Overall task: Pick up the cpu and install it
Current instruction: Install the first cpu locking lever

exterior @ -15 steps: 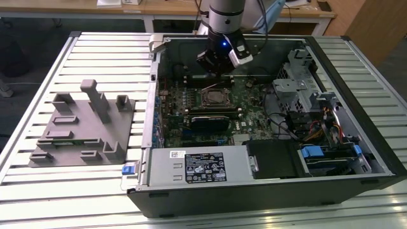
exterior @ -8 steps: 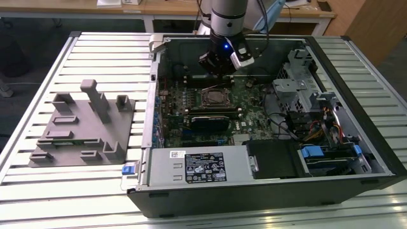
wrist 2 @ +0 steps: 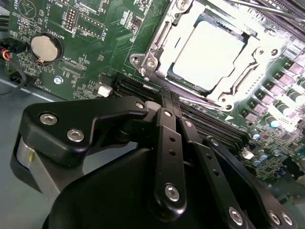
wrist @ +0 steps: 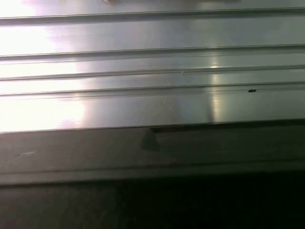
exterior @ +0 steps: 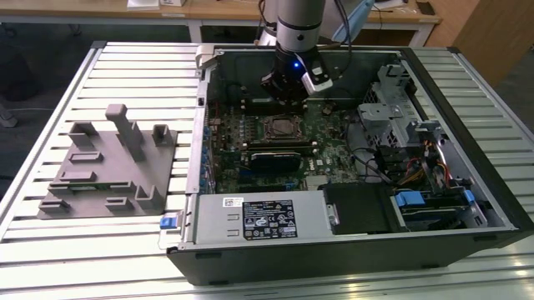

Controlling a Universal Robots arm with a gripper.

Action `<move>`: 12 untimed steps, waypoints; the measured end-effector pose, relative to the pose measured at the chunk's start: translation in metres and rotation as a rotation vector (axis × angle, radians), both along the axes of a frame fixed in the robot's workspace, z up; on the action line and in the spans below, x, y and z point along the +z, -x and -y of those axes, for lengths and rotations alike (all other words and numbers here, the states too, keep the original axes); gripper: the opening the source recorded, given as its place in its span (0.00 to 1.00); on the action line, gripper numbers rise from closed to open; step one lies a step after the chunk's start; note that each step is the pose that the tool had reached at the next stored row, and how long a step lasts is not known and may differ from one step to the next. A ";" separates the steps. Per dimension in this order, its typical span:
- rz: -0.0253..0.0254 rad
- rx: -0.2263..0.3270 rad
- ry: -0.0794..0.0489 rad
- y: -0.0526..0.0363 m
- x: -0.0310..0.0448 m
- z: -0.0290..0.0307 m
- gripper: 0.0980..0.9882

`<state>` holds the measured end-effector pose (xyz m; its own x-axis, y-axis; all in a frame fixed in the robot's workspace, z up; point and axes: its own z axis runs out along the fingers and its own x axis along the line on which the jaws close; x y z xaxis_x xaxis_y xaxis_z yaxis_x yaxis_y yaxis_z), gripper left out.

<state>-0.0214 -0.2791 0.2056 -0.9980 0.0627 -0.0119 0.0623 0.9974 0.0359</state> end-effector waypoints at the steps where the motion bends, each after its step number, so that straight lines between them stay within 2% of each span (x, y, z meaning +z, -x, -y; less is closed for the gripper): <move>1: -0.0001 0.000 0.000 -0.0001 -0.0007 0.0000 0.01; 12: -0.0010 0.000 0.000 -0.0022 -0.0043 0.0000 0.01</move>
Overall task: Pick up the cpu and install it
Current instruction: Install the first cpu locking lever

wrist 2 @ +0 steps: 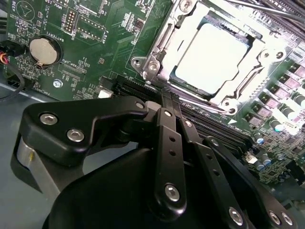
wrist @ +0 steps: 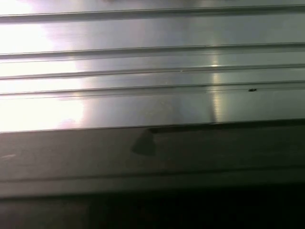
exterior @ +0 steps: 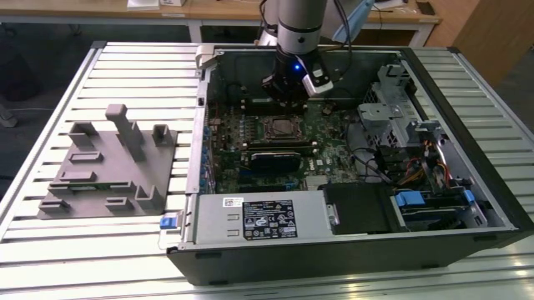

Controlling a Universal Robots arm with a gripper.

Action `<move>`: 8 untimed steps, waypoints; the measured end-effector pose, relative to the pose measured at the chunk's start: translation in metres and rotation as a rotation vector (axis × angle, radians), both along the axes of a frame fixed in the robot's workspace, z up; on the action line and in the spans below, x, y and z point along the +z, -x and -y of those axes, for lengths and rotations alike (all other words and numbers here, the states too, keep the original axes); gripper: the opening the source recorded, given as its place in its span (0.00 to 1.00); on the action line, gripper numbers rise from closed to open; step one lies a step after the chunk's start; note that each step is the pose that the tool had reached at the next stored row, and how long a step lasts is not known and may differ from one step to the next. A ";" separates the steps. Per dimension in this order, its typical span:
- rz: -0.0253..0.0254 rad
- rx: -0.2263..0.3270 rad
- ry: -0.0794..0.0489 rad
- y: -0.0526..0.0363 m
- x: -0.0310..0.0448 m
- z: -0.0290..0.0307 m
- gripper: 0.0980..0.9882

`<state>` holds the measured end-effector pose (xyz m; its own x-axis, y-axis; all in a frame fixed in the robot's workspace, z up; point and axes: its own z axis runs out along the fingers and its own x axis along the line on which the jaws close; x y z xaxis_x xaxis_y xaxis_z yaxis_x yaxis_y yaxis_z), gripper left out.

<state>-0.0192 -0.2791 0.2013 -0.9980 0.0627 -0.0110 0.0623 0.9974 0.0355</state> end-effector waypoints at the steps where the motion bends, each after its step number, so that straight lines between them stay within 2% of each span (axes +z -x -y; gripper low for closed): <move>1: 0.0000 0.000 0.000 -0.0001 0.0000 0.0000 0.01; 8: 0.0002 0.000 0.001 -0.0011 0.0012 0.0000 0.01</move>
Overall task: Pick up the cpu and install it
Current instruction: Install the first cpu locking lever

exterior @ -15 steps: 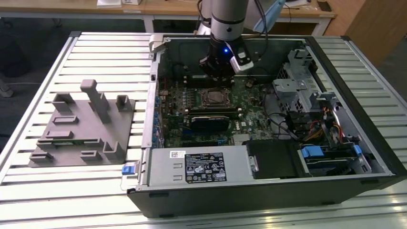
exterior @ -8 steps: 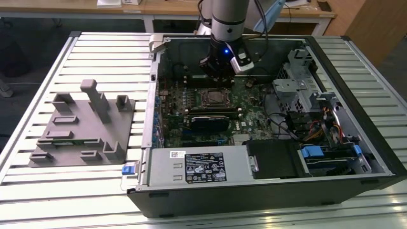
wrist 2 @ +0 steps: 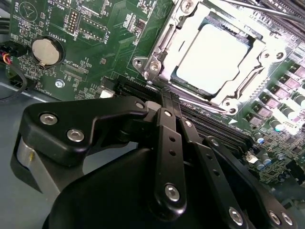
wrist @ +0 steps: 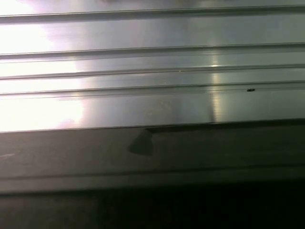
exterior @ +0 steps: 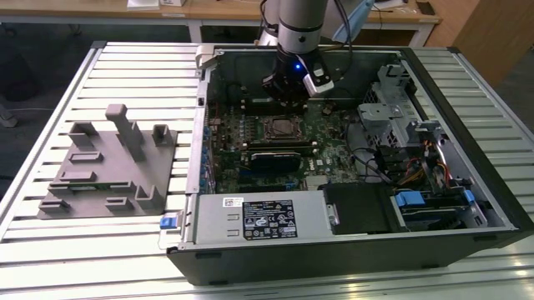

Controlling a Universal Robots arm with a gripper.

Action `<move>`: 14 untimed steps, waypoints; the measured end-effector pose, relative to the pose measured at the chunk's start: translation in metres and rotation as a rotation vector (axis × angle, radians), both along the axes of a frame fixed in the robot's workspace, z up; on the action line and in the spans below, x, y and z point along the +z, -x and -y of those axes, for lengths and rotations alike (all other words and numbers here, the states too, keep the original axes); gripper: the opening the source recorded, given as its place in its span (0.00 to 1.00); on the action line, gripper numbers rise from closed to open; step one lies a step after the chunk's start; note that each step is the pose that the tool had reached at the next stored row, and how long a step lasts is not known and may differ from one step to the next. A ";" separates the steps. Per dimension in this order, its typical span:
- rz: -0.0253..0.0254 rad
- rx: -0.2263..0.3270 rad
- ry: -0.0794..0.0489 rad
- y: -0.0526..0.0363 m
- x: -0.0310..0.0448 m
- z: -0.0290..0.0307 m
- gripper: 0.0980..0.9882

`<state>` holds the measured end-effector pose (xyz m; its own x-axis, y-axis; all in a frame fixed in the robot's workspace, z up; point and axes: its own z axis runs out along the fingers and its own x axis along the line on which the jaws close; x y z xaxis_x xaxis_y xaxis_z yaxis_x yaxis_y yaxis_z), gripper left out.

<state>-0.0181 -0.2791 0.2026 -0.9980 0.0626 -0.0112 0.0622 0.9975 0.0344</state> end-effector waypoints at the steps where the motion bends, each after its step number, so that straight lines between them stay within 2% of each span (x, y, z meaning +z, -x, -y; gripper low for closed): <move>1: 0.0000 0.000 0.001 -0.0001 0.0000 -0.0001 0.01; 9: -0.0003 0.000 0.034 -0.0002 -0.0047 -0.0001 0.01; 14: -0.0006 0.000 0.036 -0.0001 -0.0057 -0.0002 0.01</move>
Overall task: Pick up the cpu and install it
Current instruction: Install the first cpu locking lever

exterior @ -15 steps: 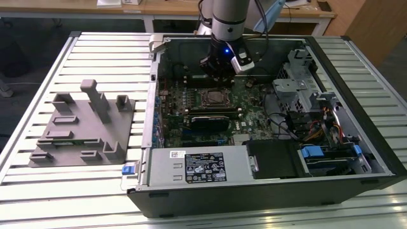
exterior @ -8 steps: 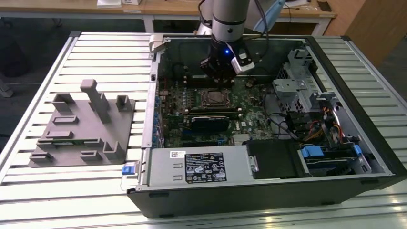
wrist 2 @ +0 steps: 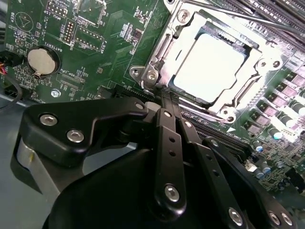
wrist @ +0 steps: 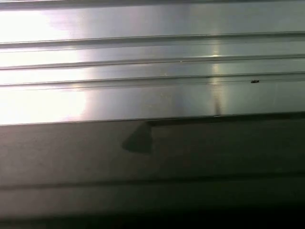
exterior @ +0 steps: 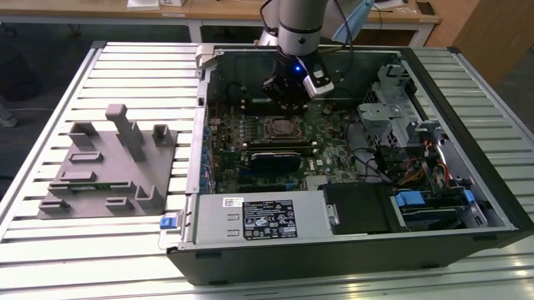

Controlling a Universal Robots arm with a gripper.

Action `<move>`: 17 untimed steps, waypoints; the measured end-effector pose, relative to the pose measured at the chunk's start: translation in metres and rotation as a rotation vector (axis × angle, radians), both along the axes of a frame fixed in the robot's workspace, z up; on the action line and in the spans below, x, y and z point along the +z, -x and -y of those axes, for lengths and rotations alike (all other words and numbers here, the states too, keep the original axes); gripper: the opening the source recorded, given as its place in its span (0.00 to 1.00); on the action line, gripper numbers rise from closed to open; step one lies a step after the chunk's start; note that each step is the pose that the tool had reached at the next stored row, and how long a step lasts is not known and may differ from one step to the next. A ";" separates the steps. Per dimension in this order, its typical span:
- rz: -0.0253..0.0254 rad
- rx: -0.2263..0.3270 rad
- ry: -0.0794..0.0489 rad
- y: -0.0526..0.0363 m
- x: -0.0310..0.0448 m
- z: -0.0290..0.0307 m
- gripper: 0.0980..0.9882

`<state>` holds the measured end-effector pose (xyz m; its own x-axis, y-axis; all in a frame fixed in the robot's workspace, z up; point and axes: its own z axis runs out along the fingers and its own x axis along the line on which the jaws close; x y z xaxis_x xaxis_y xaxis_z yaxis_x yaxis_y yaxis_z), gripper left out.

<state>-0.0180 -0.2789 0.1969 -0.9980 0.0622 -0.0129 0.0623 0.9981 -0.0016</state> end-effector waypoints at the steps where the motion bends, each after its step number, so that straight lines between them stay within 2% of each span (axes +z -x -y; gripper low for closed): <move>1: -0.0001 0.000 -0.001 0.0000 -0.0001 0.0000 0.01; 4: 0.0004 0.000 -0.004 0.0000 0.0002 -0.0001 0.01; 9: 0.0001 0.000 -0.004 0.0000 0.0095 -0.0001 0.01; 17: 0.0002 0.000 -0.004 -0.0002 0.0095 0.0020 0.01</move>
